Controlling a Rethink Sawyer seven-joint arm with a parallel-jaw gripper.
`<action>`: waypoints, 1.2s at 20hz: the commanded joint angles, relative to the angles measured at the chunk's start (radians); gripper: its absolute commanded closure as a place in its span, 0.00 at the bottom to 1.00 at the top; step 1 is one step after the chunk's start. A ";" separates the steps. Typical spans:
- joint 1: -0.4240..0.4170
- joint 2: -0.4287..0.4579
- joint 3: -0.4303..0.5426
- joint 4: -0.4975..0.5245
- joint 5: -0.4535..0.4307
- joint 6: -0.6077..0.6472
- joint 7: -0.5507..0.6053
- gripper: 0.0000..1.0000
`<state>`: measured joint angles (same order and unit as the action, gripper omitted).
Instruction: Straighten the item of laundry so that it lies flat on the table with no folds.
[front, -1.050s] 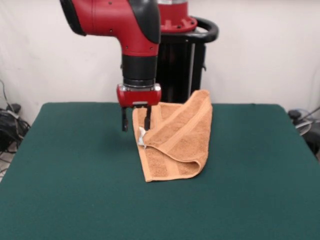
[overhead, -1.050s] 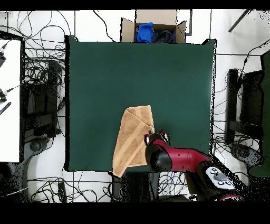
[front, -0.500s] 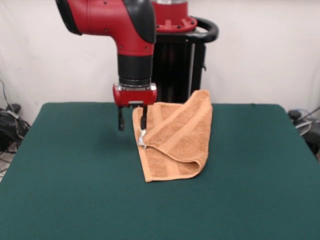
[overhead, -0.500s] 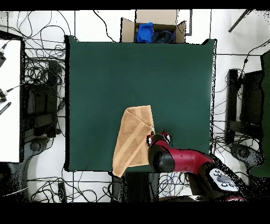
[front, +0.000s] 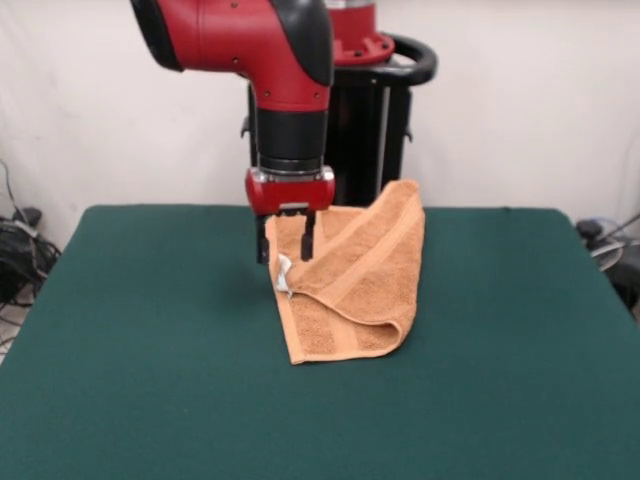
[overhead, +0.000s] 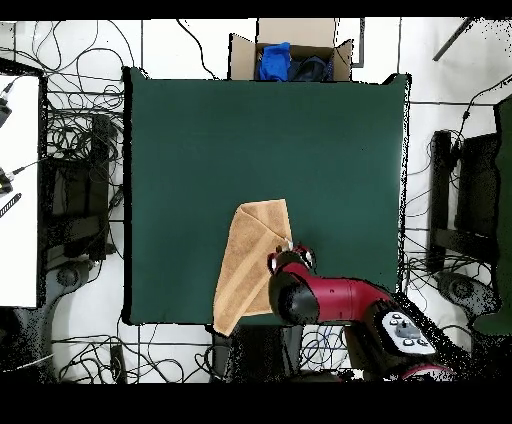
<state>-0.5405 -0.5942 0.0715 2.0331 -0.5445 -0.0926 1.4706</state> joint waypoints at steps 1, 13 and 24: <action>0.036 0.004 0.018 -0.022 0.009 0.086 0.120 0.00; 0.016 0.056 0.035 -0.079 -0.001 0.082 0.101 0.00; 0.033 0.105 0.017 -0.124 -0.006 0.050 0.103 0.00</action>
<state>-0.5322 -0.5402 0.0715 2.0159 -0.5443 -0.0926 1.4706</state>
